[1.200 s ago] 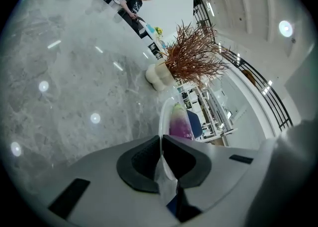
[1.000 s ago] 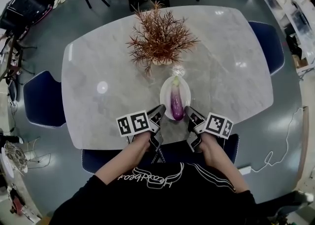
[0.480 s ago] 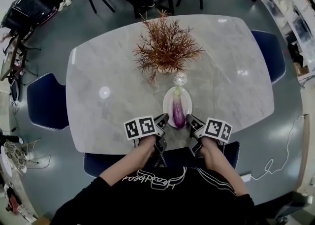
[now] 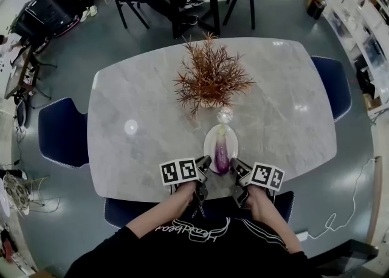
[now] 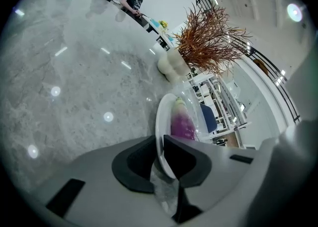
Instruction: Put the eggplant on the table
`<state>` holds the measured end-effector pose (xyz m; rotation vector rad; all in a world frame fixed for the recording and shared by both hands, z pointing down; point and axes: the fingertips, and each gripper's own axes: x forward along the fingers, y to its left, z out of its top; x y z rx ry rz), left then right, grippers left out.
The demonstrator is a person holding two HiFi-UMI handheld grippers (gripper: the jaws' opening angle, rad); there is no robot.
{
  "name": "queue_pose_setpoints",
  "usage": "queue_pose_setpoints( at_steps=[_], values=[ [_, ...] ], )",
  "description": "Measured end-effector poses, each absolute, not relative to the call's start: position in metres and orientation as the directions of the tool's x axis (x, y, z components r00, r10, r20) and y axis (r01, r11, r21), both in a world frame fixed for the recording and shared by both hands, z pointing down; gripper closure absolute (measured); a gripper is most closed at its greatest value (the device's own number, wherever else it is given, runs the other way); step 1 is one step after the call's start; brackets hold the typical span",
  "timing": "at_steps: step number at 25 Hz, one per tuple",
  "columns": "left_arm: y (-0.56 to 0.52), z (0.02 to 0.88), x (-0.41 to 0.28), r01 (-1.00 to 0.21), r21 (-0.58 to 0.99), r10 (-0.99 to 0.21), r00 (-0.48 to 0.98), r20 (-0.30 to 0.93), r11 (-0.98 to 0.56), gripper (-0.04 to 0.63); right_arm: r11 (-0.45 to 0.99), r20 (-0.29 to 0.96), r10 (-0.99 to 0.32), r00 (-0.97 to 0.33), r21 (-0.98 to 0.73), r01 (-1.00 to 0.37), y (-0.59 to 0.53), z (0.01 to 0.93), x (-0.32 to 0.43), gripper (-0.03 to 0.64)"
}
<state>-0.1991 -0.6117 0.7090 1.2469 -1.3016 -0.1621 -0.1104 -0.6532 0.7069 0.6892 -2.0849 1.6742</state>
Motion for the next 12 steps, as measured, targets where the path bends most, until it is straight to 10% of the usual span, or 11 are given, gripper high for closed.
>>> queue_pose_setpoints(
  at_steps=[12],
  values=[
    [-0.601, 0.697, -0.218, -0.568, 0.705, -0.701, 0.287, 0.653, 0.425, 0.480, 0.119, 0.567, -0.227, -0.792, -0.790, -0.601, -0.662, 0.688, -0.092, 0.558]
  ],
)
